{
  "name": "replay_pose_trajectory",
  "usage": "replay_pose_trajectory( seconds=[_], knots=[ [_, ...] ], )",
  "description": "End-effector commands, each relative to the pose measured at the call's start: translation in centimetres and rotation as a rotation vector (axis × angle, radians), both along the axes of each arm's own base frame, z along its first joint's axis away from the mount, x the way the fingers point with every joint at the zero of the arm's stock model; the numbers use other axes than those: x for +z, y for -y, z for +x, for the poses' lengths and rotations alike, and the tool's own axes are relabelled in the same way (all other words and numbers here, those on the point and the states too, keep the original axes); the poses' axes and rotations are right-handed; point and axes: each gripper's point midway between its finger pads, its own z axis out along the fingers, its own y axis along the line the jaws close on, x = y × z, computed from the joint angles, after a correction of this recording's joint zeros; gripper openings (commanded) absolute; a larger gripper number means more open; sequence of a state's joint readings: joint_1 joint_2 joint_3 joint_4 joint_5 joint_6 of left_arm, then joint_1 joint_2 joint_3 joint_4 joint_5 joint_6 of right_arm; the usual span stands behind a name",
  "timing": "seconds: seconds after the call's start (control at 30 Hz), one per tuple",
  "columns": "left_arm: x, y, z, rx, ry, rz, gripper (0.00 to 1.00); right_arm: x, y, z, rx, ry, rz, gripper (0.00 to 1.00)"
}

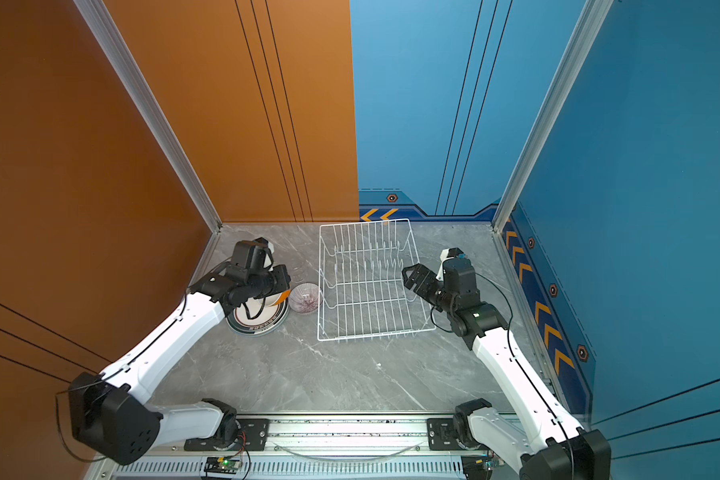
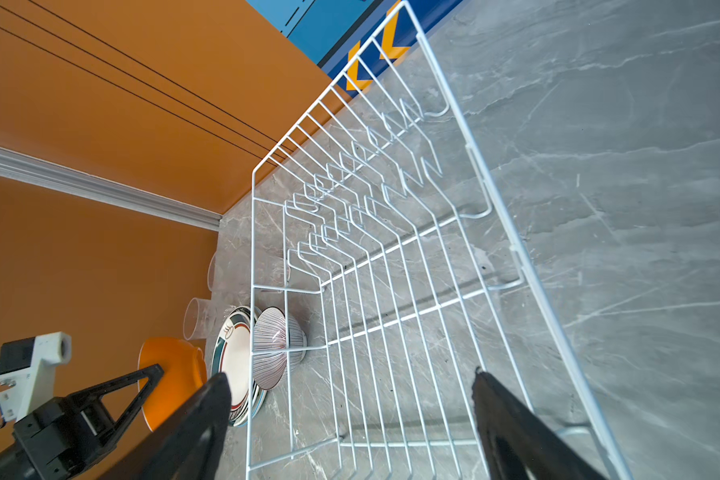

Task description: Unload the mixed dishes from the dish rack

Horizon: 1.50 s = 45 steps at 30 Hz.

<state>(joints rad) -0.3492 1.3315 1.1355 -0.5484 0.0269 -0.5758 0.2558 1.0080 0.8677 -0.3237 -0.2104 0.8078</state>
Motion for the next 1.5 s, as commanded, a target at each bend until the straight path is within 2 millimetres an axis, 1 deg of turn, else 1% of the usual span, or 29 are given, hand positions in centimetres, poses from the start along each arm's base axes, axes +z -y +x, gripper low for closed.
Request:
replay_pose_trajectory(
  seconds=[0.0,0.17,0.37,0.5,0.67,0.7,0.73,0.77,0.87,0.93,1.13,1.2,1.23,1.3,1.4,1.47],
  knots=[
    [0.5,1.4,0.7,-0.053,0.01,0.012,0.0,-1.6,1.8,-1.2,-0.05,-0.049,-0.039,0.92],
    [-0.8,3.0,1.6,-0.086,-0.023,0.038,0.0,-2.2,3.0,-1.9,-0.083,-0.063,-0.034,0.92],
    [-2.2,4.9,2.8,-0.122,-0.053,0.065,0.0,-2.8,3.9,-2.2,-0.1,-0.087,-0.025,0.92],
    [-3.1,5.7,3.2,-0.135,-0.074,0.067,0.0,-3.1,4.3,-2.4,-0.103,-0.103,-0.016,0.92],
    [-3.5,6.2,3.3,-0.137,-0.083,0.076,0.0,-3.4,4.8,-2.5,-0.108,-0.114,-0.013,0.92],
    [-3.6,6.1,3.3,-0.131,-0.085,0.079,0.09,-3.4,4.8,-2.6,-0.105,-0.115,-0.014,0.92],
    [-3.7,6.1,3.3,-0.129,-0.086,0.081,0.16,-3.3,4.8,-2.5,-0.102,-0.112,-0.014,0.92],
    [-3.8,6.1,3.2,-0.129,-0.089,0.084,0.18,-3.3,4.8,-2.5,-0.1,-0.11,-0.016,0.92],
    [-3.9,5.9,3.1,-0.127,-0.087,0.089,0.33,-3.1,5.1,-2.4,-0.102,-0.102,-0.025,0.93],
    [-3.7,5.8,3.0,-0.124,-0.08,0.094,0.36,-3.0,5.3,-2.3,-0.107,-0.101,-0.028,0.93],
    [-1.8,5.0,3.0,-0.104,-0.021,0.116,0.61,-2.3,6.3,-2.0,-0.129,-0.079,-0.05,0.93],
    [-1.0,4.4,3.2,-0.089,0.007,0.135,0.67,-2.2,6.9,-1.9,-0.151,-0.07,-0.071,0.93],
    [-0.6,3.9,3.3,-0.072,0.024,0.149,0.71,-2.2,7.6,-1.7,-0.17,-0.066,-0.095,0.93],
    [0.5,2.7,3.7,-0.036,0.075,0.173,0.78,-2.1,9.2,-1.5,-0.226,-0.048,-0.164,0.97],
    [2.3,0.0,4.8,0.032,0.213,0.192,0.85,-1.5,12.5,-1.3,-0.347,-0.002,-0.309,1.0],
    [3.1,-3.1,5.6,0.11,0.327,0.244,1.0,-0.9,14.7,-1.1,-0.422,0.068,-0.43,1.0]
  ],
)
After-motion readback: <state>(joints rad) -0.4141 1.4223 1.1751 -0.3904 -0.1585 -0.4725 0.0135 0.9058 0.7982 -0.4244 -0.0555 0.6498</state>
